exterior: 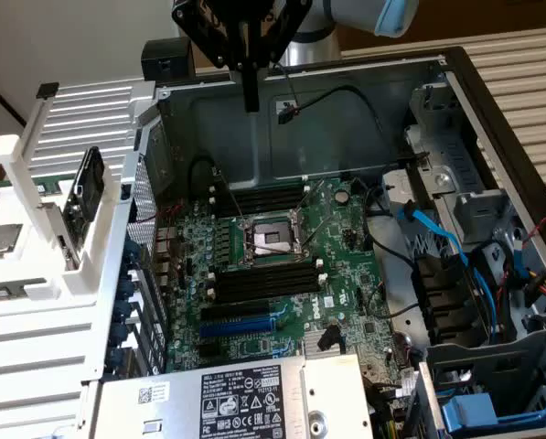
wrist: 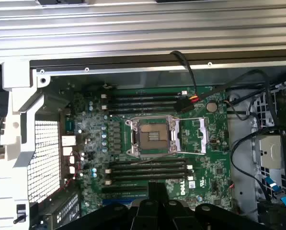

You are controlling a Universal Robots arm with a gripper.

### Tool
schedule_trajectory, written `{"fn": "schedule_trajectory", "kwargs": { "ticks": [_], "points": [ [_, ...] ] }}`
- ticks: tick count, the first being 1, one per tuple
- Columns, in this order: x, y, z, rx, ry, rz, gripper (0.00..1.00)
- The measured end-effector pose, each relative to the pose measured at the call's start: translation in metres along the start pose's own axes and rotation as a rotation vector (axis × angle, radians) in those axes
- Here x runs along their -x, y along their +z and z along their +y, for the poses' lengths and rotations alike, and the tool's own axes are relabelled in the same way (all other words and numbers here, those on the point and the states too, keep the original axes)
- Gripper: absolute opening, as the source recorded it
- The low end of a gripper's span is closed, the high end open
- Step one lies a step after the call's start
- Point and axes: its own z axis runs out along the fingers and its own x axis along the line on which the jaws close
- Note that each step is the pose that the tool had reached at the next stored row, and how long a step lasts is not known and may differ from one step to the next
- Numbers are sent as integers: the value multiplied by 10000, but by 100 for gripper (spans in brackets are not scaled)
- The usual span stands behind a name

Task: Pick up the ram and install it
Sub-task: 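Reach for the ram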

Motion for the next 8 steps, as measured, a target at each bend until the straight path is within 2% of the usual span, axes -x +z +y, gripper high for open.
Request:
{"fn": "schedule_trajectory", "kwargs": {
  "ticks": [8],
  "points": [
    [0, 0, 0, 1, 0, 0, 10]
  ]
}}
